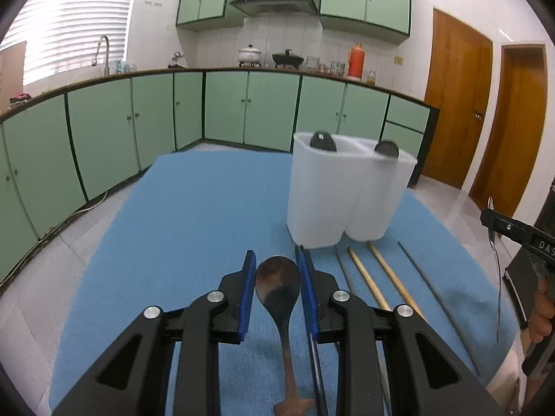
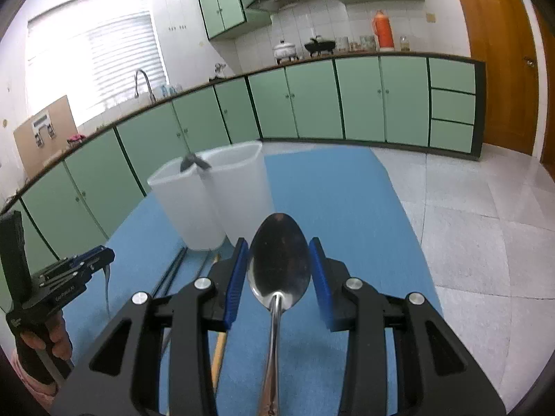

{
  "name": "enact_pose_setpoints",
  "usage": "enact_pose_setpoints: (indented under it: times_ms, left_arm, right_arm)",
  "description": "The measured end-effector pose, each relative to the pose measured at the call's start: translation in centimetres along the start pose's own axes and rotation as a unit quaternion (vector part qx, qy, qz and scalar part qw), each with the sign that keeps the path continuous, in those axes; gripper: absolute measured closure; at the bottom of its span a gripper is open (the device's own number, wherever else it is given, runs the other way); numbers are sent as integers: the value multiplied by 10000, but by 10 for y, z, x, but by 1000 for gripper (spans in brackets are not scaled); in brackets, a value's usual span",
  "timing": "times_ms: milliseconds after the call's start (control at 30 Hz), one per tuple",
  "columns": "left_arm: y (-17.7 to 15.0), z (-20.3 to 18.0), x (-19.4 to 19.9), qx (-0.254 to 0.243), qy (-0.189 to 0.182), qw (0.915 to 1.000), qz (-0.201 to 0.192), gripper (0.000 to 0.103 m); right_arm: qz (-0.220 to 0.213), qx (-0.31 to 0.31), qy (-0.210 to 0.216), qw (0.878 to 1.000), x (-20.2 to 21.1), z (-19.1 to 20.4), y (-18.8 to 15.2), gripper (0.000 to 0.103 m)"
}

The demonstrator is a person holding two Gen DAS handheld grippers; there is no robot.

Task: Organize utensils
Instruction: 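Lift both spoons and carry them toward the white utensil holder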

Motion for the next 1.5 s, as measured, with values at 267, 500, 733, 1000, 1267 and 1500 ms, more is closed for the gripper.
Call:
enact_pose_setpoints:
  times_ms: [267, 500, 733, 1000, 1267, 1500]
  left_arm:
    - [27, 9, 18, 169, -16, 9986, -495, 78]
    - [34, 15, 9, 283, -79, 9980, -568, 78]
    - [29, 13, 5, 235, -15, 9977, -636, 78]
    - [27, 10, 1, 296, 83, 9975, -637, 78]
    - [27, 12, 0, 347, 116, 9972, -656, 77]
    - [27, 13, 2, 468, 89, 9961, -737, 78]
  right_arm:
    - [-473, 119, 270, 9984, 13, 11, 29, 68]
    - [-528, 164, 331, 9979, 10, 16, 35, 68]
    - [-492, 132, 256, 9984, 7, 14, 33, 68]
    - [-494, 142, 219, 9984, 4, 17, 30, 68]
    - [-508, 128, 169, 9985, 5, 16, 29, 68]
    - [-529, 150, 161, 9984, 7, 15, 30, 68]
Point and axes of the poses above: each gripper's, at about its wrist camera, not at the fingertips, and x roughly against the way its jaws point, z to its left, y to its top, the point moved 3 cm from there along -x, roughly the way its jaws point, and after that the axes turned 2 degrees about -z, right-handed, at the moved point
